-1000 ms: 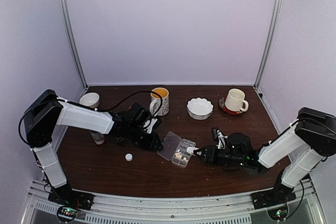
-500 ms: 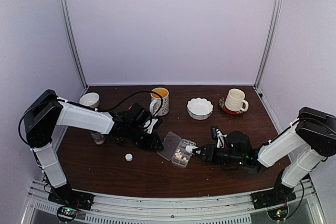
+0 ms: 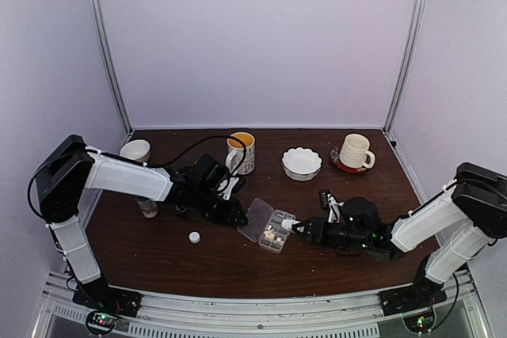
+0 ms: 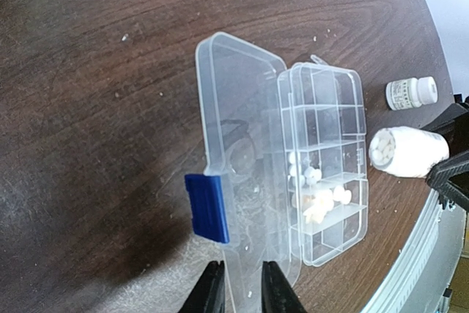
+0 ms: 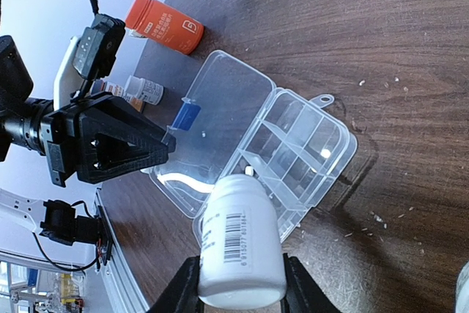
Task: Sort the pills into containers
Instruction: Pour the pill into the compartment of the pill container.
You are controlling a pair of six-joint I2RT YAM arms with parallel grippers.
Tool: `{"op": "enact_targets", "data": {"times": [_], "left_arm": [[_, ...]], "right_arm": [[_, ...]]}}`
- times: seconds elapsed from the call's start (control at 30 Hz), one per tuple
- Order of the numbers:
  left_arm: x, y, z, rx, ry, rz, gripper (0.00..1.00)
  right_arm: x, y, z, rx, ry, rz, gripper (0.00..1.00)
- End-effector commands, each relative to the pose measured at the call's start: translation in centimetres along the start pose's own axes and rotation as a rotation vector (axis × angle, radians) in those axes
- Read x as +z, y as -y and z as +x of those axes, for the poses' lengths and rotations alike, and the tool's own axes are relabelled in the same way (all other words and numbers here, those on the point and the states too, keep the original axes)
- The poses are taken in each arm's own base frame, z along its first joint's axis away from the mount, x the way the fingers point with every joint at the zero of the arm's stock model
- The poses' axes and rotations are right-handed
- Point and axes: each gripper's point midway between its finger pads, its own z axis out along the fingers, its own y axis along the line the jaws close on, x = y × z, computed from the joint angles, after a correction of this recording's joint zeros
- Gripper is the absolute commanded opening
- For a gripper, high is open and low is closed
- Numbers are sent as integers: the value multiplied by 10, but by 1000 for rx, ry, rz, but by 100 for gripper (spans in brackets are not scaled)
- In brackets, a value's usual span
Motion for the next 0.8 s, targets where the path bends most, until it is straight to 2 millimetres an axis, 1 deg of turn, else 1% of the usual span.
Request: {"op": "enact_targets", "data": {"times": [0.0, 0.07, 0.17, 0.23, 0.27, 0.33, 0.37, 0.43, 0.47, 0.57, 0.63, 0.7, 0.77], "left_arm": [[-2, 10, -10, 27, 21, 24, 21], [-2, 10, -10, 28, 20, 23, 21], [-2, 10, -10, 28, 18, 23, 21], [-2, 10, -10, 29, 18, 22, 21], [-2, 10, -10, 29, 18, 22, 21], [-2, 11, -10, 30, 19, 24, 21], [-2, 11, -10, 30, 19, 24, 21], [-2, 11, -11, 30, 21, 24, 21], [-2, 11, -11, 30, 20, 23, 21], [-2, 11, -10, 29, 19, 24, 21], [-2, 11, -10, 29, 18, 24, 21], [-2, 10, -10, 28, 19, 22, 21], [-1, 11, -10, 29, 19, 22, 21]], "right_arm": [[6, -3, -1, -1, -2, -4, 0], [7, 0, 1, -7, -14, 12, 0], [0, -9, -6, 12, 32, -47, 0], [3, -1, -3, -7, 2, 12, 0], [5, -1, -3, -18, -8, 23, 0], [1, -11, -8, -12, 25, -33, 0], [-1, -10, -8, -2, 31, -38, 0], [3, -1, -4, -16, -2, 24, 0], [5, -1, -3, -25, -16, 35, 0], [-2, -11, -8, -2, 32, -43, 0], [2, -6, -5, -12, 7, -5, 0], [2, -3, -3, -15, -2, 0, 0], [0, -10, -7, -6, 25, -42, 0]]}}
